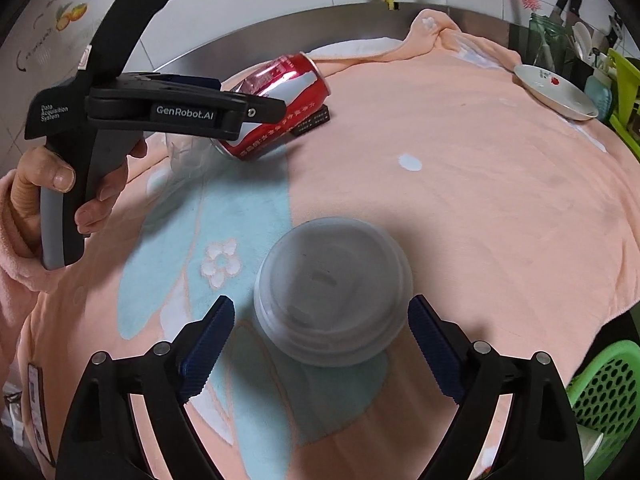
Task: Collect trash
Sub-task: 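Grasp the Coca-Cola can with the left tool while the right tool grasps the white plastic lid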
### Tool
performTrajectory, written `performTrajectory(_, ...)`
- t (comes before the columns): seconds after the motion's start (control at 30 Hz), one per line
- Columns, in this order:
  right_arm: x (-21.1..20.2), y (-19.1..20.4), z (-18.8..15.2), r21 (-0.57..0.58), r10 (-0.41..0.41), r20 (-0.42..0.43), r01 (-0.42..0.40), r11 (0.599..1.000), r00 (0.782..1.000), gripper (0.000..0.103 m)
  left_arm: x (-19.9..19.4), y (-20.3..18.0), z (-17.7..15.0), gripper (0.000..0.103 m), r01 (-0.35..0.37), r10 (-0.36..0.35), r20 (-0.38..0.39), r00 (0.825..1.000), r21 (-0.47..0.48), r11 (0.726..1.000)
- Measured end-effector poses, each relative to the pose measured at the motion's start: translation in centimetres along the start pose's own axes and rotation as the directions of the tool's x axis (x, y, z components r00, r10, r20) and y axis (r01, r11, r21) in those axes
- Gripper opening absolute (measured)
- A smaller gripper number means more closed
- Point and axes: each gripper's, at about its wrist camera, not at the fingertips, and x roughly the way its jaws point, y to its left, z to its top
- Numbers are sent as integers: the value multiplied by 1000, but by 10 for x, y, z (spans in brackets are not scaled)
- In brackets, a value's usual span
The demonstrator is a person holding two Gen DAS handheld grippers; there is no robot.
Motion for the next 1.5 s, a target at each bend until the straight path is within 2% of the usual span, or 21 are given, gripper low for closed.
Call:
performTrajectory(0.47,13,11,6,-73,-89,6,89,993,996,88,6,-3,-1,96,2,-2,-2,1000,29,1000)
performTrajectory(0.53,13,13,5,-77,-94,11,95,992,995,88,7,-3,-1,90,7,-7,-6,1000,29,1000)
performTrajectory(0.67,13,15,2,-88,-118,22,120,989,993,84,8,-2,-1,87,4,-4,-1,1000,34,999)
performTrajectory(0.9,14,19,2,-109,-124,24,126,986,992,82,12,-3,2,86,0,1,-15,1000,47,999)
performTrajectory(1.23,18,20,2,-128,-137,29,140,982,990,88,30,-4,2,86,15,-12,-48,999,64,998)
performTrajectory(1.27,18,19,2,-126,-134,30,136,983,991,87,29,-4,1,85,16,-13,-45,999,66,998)
performTrajectory(1.33,17,18,1,-123,-130,33,133,983,991,87,30,-6,-1,75,30,-27,-46,999,70,997)
performTrajectory(1.5,13,20,0,-123,-118,40,123,985,992,83,26,-10,-4,73,12,-10,-27,1000,86,996)
